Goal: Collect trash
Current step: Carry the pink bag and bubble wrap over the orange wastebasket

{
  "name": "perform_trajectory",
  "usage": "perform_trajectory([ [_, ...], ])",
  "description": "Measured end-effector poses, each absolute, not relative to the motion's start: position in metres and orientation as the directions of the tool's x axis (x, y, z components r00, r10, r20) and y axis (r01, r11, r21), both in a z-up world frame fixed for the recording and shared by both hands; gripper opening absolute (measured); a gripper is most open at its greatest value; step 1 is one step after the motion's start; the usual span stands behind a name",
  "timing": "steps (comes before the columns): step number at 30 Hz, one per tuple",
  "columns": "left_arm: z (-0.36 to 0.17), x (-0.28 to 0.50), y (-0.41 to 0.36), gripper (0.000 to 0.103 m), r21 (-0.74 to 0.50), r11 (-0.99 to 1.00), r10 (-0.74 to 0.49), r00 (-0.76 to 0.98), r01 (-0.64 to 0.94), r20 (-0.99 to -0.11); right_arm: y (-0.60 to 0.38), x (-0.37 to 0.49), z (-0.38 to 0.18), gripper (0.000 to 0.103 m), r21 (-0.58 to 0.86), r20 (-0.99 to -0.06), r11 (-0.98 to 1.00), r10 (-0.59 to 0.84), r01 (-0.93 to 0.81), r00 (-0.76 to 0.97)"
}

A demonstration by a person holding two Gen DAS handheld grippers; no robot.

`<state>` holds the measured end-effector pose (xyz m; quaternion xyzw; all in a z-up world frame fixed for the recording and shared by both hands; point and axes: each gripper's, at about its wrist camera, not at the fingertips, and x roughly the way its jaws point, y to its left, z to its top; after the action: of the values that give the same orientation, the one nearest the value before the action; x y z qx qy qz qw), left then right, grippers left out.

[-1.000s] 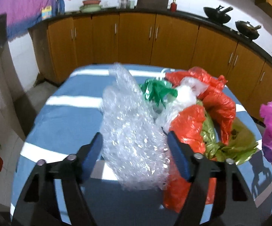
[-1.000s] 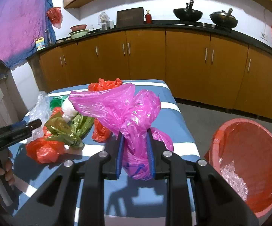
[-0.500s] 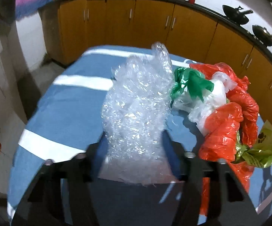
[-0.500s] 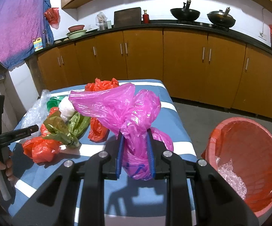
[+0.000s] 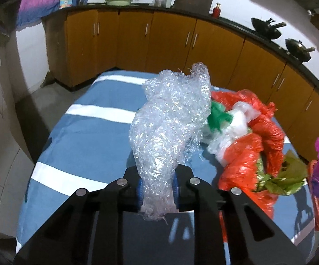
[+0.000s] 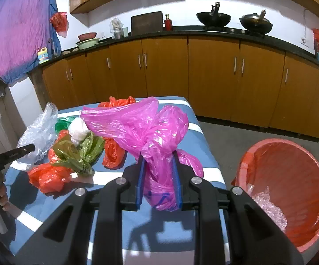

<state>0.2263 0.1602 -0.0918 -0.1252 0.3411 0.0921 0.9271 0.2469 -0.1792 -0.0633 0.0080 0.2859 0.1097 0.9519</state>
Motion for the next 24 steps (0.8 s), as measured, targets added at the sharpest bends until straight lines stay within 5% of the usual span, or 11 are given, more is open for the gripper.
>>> perform_trajectory([
  [11,-0.043,0.207,0.128,0.02,-0.185,0.97,0.027,0.829,-0.157,-0.558,-0.196,0.223,-0.045,0.023,0.093,-0.494,0.979,0.202,-0.18,0.846],
  [24,-0.001,0.195,0.038,0.02,-0.227,0.968,-0.204,0.859,0.106,-0.469,-0.254,0.193,-0.023,0.023,0.11,-0.445,0.992,0.108,-0.065,0.889],
])
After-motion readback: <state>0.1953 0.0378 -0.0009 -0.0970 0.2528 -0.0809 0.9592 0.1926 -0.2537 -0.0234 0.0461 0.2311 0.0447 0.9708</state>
